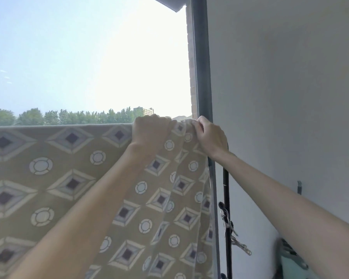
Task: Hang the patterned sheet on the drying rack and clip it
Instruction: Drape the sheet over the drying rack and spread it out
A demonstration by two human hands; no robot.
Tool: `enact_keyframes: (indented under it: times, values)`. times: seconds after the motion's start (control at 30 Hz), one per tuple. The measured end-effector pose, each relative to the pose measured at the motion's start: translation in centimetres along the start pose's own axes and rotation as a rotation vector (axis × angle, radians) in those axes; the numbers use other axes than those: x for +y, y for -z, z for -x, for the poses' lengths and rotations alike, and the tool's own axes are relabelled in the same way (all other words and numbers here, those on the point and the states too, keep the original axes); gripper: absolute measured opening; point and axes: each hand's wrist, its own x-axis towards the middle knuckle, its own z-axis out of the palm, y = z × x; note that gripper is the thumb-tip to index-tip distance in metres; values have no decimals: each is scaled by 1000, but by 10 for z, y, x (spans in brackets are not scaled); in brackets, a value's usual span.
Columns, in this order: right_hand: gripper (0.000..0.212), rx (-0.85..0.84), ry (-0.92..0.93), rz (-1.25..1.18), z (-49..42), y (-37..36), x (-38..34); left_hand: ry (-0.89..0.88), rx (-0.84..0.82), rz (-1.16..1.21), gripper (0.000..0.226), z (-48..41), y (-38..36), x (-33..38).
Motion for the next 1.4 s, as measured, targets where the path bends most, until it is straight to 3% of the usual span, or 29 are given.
enact_keyframes:
  times: [0.07,0.2,0.27,0.33,0.4,0.47,0.53,0.77,0.9,0.97,1.13,1.27,1.3,1.33,1.4]
  values:
    - [34,15,16,-4,-7,2,0,-2,11,38,48,0,2,-3]
    - [32,-1,-215,-355,-21,3,-10,13,-38,195,50,1,10,-9]
    - [32,-86,-369,-515,-14,-4,-10,74,-113,331,46,-1,9,-11]
    - [32,-182,-415,-520,-6,-10,-5,161,-167,422,47,-5,5,-15]
    - [31,-159,-318,-344,-9,-9,-4,194,-239,480,45,-12,-1,-22]
    - [22,-23,-170,-169,-16,-4,-7,203,-314,576,47,-17,-1,-29]
    - [15,18,-61,-109,-20,-1,-13,193,-334,625,49,-20,0,-31]
    - [25,-210,-231,-143,-46,13,-16,145,-274,579,50,-14,0,-31]
    - [21,-347,-176,-103,-53,14,-23,148,-256,596,51,-12,2,-33]
    - [29,-379,-137,-13,-51,13,-27,145,-242,572,50,-10,2,-33]
    - [10,-162,-43,72,-44,5,-17,123,-193,499,52,-9,3,-31]
    - [18,-288,-183,130,-45,6,-15,99,-200,340,59,-9,-1,-22]
    - [11,-283,-179,119,-48,8,-15,104,-221,323,61,-10,-1,-20]
    - [6,-234,-128,83,-49,10,-15,107,-243,305,64,-11,-1,-19]
    - [17,-153,42,-54,-46,6,-16,119,-263,286,66,-12,-2,-17]
